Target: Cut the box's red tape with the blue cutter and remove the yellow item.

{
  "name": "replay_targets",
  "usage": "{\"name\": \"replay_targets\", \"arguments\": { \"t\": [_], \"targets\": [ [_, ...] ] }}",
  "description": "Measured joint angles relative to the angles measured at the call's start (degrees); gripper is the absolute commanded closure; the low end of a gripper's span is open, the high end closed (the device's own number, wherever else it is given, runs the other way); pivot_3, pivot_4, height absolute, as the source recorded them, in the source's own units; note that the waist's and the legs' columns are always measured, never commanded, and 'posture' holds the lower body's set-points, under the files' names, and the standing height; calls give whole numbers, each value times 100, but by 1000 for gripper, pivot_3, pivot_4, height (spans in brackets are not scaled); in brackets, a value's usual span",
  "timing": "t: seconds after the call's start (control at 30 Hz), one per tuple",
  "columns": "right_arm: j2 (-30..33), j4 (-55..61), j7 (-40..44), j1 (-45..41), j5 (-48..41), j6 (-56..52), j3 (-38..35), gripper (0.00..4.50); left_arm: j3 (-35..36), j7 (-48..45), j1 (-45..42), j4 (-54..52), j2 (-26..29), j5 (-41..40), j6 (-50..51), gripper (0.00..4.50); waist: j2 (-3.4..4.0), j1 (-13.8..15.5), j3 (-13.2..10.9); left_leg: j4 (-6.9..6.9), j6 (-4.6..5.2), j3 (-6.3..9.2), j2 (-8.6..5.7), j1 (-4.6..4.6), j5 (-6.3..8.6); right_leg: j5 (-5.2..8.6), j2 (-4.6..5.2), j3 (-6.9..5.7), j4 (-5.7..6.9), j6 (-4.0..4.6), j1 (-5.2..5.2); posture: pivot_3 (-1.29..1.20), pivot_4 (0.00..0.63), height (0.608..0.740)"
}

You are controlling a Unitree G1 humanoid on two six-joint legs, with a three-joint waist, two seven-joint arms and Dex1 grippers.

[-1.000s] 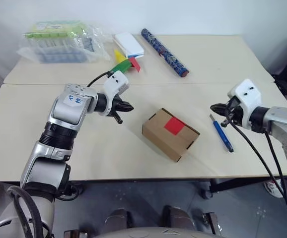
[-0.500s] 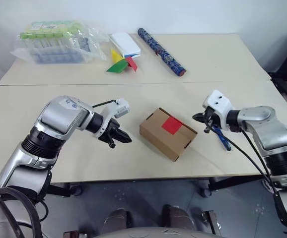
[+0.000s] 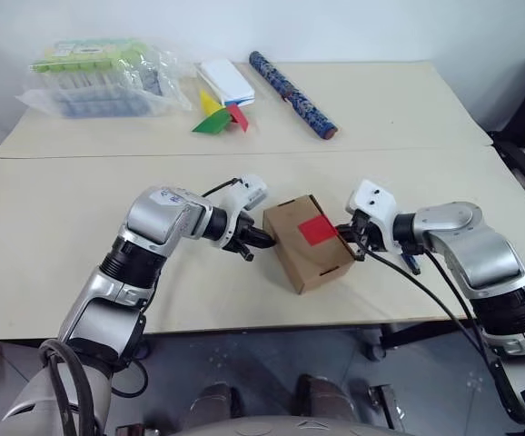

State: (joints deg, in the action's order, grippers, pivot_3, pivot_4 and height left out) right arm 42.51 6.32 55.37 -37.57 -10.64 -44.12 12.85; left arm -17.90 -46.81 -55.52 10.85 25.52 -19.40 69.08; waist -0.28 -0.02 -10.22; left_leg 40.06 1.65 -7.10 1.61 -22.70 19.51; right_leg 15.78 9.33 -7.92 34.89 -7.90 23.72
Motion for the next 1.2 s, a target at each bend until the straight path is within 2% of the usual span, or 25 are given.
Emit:
{"name": "replay_targets", "arguments": {
  "t": [0.23, 0.47, 1.2],
  "targets": [
    [-200, 453, -277, 42, -36, -460, 2, 4480, 1, 197, -186, 820, -127, 361, -661, 4500, 0, 24, 0, 3, 0, -11, -4, -2, 0, 0, 0, 0, -1, 0, -1, 0, 150, 740],
    [-431, 304, -626, 37, 59, -513, 42, 4480, 14, 199, -442, 1491, -308, 616, -1203, 4500, 0, 5, 0, 2, 0, -15, -4, -2, 0, 0, 0, -2, 0, 0, -1, 0, 150, 740],
    [-701, 154, -873, 27, 180, -439, 197, 4480, -8, -38, -329, 1270, 82, 810, -1238, 4500, 0, -18, 0, 0, -1, -13, -2, -1, 0, 0, 0, -3, 6, 0, 1, 0, 150, 740]
  ]
}}
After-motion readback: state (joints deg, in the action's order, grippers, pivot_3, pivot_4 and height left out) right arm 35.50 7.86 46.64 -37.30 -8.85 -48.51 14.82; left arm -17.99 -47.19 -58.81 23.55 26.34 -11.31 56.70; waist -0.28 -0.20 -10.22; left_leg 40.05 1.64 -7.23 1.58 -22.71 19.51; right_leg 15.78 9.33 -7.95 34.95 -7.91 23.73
